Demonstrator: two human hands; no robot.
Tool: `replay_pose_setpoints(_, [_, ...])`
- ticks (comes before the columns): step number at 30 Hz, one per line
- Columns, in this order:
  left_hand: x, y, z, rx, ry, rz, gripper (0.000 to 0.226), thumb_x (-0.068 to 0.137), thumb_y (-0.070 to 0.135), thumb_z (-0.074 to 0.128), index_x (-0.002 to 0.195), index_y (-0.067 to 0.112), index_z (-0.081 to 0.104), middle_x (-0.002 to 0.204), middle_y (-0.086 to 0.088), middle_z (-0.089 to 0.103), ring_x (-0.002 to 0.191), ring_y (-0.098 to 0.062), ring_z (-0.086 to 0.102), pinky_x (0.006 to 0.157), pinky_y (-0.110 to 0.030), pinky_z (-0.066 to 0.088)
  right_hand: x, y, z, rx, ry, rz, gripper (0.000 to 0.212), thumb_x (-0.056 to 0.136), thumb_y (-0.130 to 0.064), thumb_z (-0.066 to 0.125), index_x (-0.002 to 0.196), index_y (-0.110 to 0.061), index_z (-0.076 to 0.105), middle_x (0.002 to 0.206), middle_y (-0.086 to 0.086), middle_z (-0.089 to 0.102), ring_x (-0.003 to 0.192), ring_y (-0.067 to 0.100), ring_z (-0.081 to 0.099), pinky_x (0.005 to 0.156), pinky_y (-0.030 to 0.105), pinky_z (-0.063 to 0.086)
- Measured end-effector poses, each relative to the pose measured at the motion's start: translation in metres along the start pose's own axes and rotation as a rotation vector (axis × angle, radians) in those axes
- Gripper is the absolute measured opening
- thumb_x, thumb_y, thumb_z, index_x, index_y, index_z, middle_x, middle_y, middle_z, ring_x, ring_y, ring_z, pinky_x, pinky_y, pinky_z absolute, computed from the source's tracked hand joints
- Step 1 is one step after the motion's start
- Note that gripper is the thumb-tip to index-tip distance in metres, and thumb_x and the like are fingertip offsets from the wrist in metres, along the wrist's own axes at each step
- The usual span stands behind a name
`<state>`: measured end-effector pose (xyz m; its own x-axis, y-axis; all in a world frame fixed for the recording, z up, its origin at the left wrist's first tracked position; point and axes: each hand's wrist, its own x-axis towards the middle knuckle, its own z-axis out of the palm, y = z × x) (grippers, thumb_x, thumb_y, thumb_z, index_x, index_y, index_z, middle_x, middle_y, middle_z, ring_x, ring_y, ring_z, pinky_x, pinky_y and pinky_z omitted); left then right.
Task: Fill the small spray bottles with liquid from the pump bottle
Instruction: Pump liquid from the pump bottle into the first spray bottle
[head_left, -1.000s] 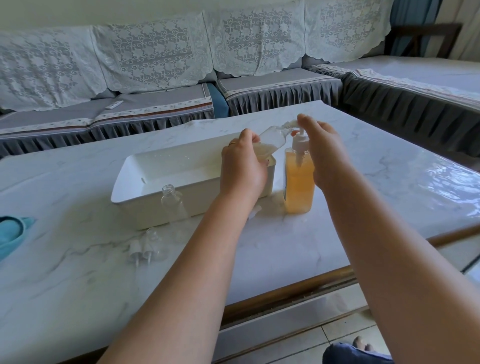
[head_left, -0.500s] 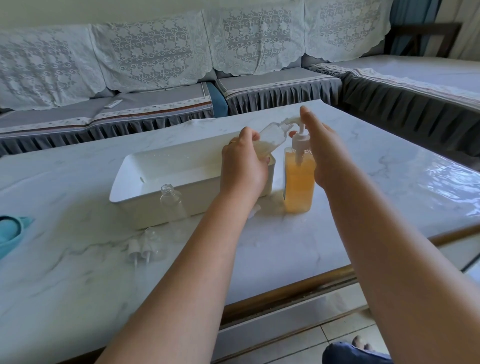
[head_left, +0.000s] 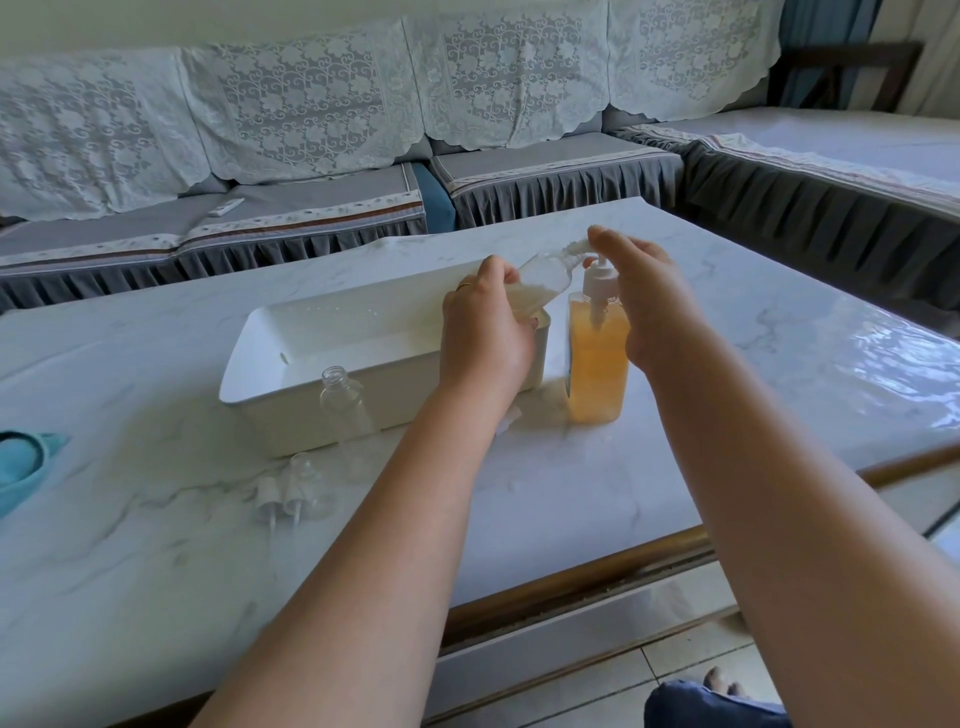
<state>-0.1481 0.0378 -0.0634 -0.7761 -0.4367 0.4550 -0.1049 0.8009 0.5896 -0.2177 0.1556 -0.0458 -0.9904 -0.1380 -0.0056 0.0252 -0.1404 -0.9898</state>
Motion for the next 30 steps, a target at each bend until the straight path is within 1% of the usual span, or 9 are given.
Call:
replay_pose_setpoints(5, [-0.0019, -0.0014, 0.0003, 0.021, -0.016, -0.010, 0.034, 0.084, 0.008, 0.066, 0.114, 0.019, 0.052, 0.115, -0.004, 0.060, 0.108, -0.026, 0.052, 0.080, -0.029, 0.043, 0.0017, 0.0017, -0.0044, 0.014, 0.004, -0.001, 0.044, 0.092, -0.027, 0.065, 0.133, -0.015, 0.052, 0.098, -0.006, 0.056, 0.080, 0.002, 0.052, 0.059, 0.019, 0.036])
replay_pose_setpoints(7, [-0.0014, -0.0004, 0.0004, 0.013, -0.011, -0.008, 0.034, 0.085, 0.009, 0.066, 0.114, 0.019, 0.051, 0.115, -0.004, 0.059, 0.108, -0.026, 0.052, 0.079, -0.028, 0.043, 0.0004, -0.0002, -0.0042, -0.015, -0.016, 0.018, 0.039, 0.093, -0.035, 0.063, 0.124, -0.014, 0.055, 0.094, -0.007, 0.056, 0.076, 0.001, 0.051, 0.056, 0.018, 0.036])
replay_pose_setpoints(9, [-0.0001, 0.0009, -0.0006, -0.002, 0.002, -0.001, 0.035, 0.085, 0.012, 0.068, 0.115, 0.019, 0.051, 0.116, -0.003, 0.059, 0.109, -0.025, 0.053, 0.080, -0.028, 0.043, -0.0008, -0.0013, -0.0039, -0.064, -0.033, 0.051, 0.044, 0.090, -0.051, 0.061, 0.118, -0.018, 0.056, 0.093, -0.005, 0.057, 0.076, 0.002, 0.050, 0.055, 0.020, 0.034])
replay_pose_setpoints(12, [0.0022, 0.0016, -0.0020, -0.011, 0.022, 0.008, 0.036, 0.084, 0.015, 0.070, 0.115, 0.020, 0.051, 0.118, -0.001, 0.060, 0.110, -0.024, 0.053, 0.084, -0.029, 0.045, 0.0012, -0.0011, -0.0039, -0.070, -0.049, 0.058, 0.061, 0.082, -0.065, 0.062, 0.121, -0.018, 0.060, 0.104, 0.001, 0.065, 0.089, 0.010, 0.057, 0.064, 0.025, 0.038])
replay_pose_setpoints(15, [0.0023, 0.0014, -0.0019, -0.016, 0.028, 0.008, 0.036, 0.084, 0.015, 0.070, 0.115, 0.019, 0.051, 0.118, -0.001, 0.060, 0.110, -0.024, 0.054, 0.084, -0.029, 0.045, 0.0012, -0.0005, -0.0033, -0.065, -0.060, 0.050, 0.066, 0.076, -0.070, 0.064, 0.121, -0.022, 0.063, 0.111, 0.006, 0.068, 0.100, 0.018, 0.062, 0.075, 0.031, 0.045])
replay_pose_setpoints(20, [0.0013, 0.0014, -0.0018, -0.013, 0.027, 0.017, 0.037, 0.084, 0.015, 0.070, 0.115, 0.019, 0.051, 0.117, -0.002, 0.060, 0.108, -0.024, 0.054, 0.083, -0.030, 0.048, 0.0022, -0.0006, -0.0027, -0.074, -0.064, 0.050, 0.055, 0.084, -0.063, 0.060, 0.118, -0.020, 0.062, 0.105, 0.007, 0.066, 0.085, 0.014, 0.058, 0.062, 0.028, 0.038])
replay_pose_setpoints(23, [0.0005, 0.0020, -0.0017, -0.014, 0.024, 0.019, 0.036, 0.085, 0.015, 0.070, 0.115, 0.018, 0.051, 0.117, -0.002, 0.060, 0.109, -0.024, 0.053, 0.079, -0.026, 0.042, 0.0008, -0.0025, -0.0006, -0.067, -0.040, 0.060, 0.038, 0.087, -0.056, 0.062, 0.105, -0.023, 0.063, 0.112, 0.009, 0.068, 0.079, 0.014, 0.056, 0.062, 0.027, 0.039])
replay_pose_setpoints(26, [-0.0009, 0.0026, -0.0015, -0.012, 0.017, 0.015, 0.034, 0.085, 0.014, 0.069, 0.114, 0.018, 0.051, 0.115, -0.003, 0.060, 0.108, -0.024, 0.053, 0.077, -0.025, 0.038, -0.0006, -0.0045, 0.0018, -0.060, -0.028, 0.072, 0.037, 0.088, -0.048, 0.062, 0.112, -0.020, 0.064, 0.114, 0.007, 0.068, 0.075, 0.013, 0.055, 0.061, 0.027, 0.041])
replay_pose_setpoints(30, [-0.0022, 0.0000, -0.0009, 0.019, -0.015, -0.002, 0.033, 0.085, 0.012, 0.067, 0.114, 0.018, 0.052, 0.116, -0.005, 0.059, 0.109, -0.026, 0.051, 0.078, -0.026, 0.039, 0.0000, -0.0022, -0.0005, -0.039, 0.008, 0.022, 0.022, 0.093, -0.026, 0.062, 0.111, -0.016, 0.058, 0.090, -0.002, 0.059, 0.071, 0.007, 0.053, 0.056, 0.021, 0.041])
